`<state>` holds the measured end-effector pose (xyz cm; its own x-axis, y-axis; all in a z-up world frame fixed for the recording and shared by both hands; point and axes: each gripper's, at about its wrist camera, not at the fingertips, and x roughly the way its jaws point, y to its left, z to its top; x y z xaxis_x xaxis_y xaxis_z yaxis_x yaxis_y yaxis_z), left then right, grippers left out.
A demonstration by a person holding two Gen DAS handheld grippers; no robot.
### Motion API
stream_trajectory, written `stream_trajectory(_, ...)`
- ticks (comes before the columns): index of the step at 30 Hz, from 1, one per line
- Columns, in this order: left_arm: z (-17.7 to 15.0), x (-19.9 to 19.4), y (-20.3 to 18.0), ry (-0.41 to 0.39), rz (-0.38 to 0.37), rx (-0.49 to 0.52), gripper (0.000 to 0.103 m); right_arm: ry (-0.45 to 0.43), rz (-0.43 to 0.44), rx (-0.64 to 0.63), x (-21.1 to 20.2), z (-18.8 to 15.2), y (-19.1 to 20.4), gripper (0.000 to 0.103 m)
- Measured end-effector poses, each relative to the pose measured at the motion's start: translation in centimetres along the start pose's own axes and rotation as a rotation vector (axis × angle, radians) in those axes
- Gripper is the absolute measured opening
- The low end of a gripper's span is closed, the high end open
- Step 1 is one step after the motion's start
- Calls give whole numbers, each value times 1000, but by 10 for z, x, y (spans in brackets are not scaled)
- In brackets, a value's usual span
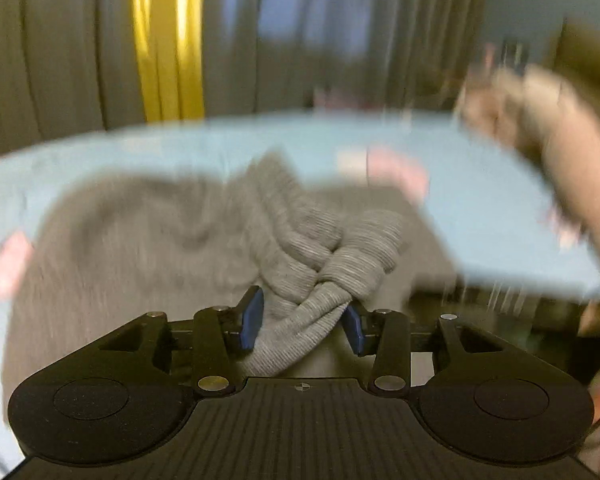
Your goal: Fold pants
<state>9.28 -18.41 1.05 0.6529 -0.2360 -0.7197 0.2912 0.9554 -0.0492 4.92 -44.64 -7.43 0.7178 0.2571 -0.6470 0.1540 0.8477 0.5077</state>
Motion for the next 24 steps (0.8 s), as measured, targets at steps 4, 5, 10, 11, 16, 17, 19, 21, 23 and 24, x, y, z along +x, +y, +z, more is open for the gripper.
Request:
stream_trajectory(4,-7,-13,2,32,-8,18,60,-21,23,3,-8,0,-1,99)
stream_trajectory(5,-8,-22,11,15,-46,-49,66,-36,32,-1,-11,1,-1,99)
stream_trajectory(10,-23,-84,63,-169,-186,-302,94,-114,-9,-61,-31,1,12,99)
stream_trajectory(11,-26,-91,71,-185,-162,-319,94,-125,-1,-79,-37,2,16,99)
stream_trajectory(16,-36,-94,107,-137,145,-344,92,-50,173,-52,-39,4,33,99)
stream_trajectory(17,-37,-93,114,-121,171,-349,92,-3,226,-20,-32,6,36,99)
stream_trajectory(19,-38,-93,126,-110,182,-383,92,107,280,41,-11,9,39,99)
stream_trajectory(21,-43,-97,142,-106,198,-419,92,200,294,104,12,11,40,99)
stream_trajectory(23,-47,-98,152,-102,214,-434,92,215,301,134,26,11,43,99)
stream_trajectory(24,-50,-97,157,-94,206,-452,92,227,317,142,31,13,46,99)
